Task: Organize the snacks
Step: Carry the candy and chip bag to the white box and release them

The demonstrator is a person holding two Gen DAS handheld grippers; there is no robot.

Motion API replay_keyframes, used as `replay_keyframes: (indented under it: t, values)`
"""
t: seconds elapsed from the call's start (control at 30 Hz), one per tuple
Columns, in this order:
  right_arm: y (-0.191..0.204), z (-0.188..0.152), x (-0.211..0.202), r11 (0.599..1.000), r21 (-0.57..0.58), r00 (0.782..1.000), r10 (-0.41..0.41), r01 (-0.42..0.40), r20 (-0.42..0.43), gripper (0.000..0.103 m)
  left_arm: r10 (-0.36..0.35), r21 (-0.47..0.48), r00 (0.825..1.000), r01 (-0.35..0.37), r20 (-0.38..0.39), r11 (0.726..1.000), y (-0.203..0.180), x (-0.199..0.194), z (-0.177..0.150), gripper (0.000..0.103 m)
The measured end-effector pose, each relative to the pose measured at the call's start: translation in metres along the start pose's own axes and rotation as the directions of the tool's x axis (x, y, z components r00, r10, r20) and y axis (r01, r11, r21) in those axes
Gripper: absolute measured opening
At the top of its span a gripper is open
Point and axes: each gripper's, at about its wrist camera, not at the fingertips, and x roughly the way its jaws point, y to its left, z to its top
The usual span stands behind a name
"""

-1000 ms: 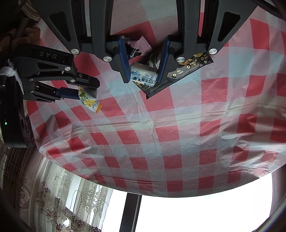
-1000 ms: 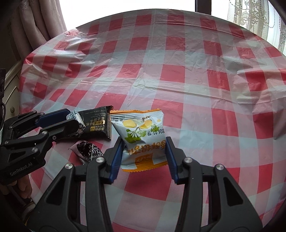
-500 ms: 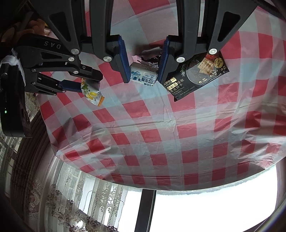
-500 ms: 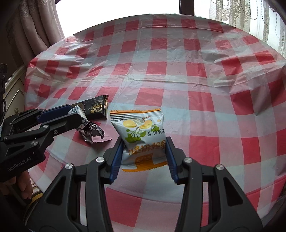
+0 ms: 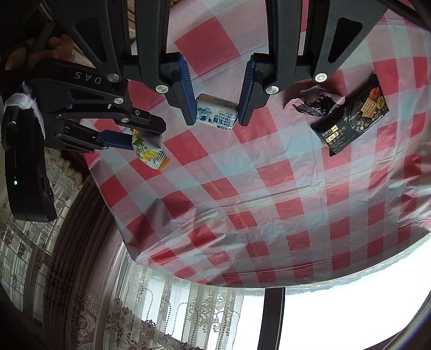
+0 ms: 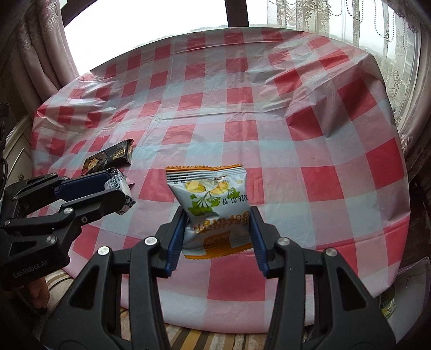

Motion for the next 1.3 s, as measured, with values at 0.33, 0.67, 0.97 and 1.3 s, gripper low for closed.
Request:
replay_keyframes:
  t: [0.33, 0.67, 0.97, 1.3]
  values:
    - [-0.06, -0.03, -0.039, 0.993, 0.084, 0.997, -0.08, 0.079, 0.013, 0.049, -0.088, 0.1, 0.995, 0.091, -0.039, 0.991, -0.069, 0.009, -0.002, 0.033]
    - [-0.143, -0.065, -0.076, 0.956, 0.21, 0.978, -0.211, 0.206, 0.003, 0.049, -0.18, 0.211, 0.98, 0.194, -0.083, 0.958, -0.146, 0.022, 0.006, 0.033]
    - [-0.208, -0.087, -0.104, 0.893, 0.322, 0.945, -0.327, 0.314, -0.017, 0.049, -0.26, 0.312, 0.954, 0.296, -0.152, 0.903, -0.222, 0.046, 0.012, 0.033]
    - [-0.24, -0.094, -0.127, 0.843, 0.379, 0.913, -0.407, 0.382, -0.017, 0.065, -0.331, 0.323, 0.924, 0.378, -0.191, 0.868, -0.269, 0.066, 0.027, 0.054]
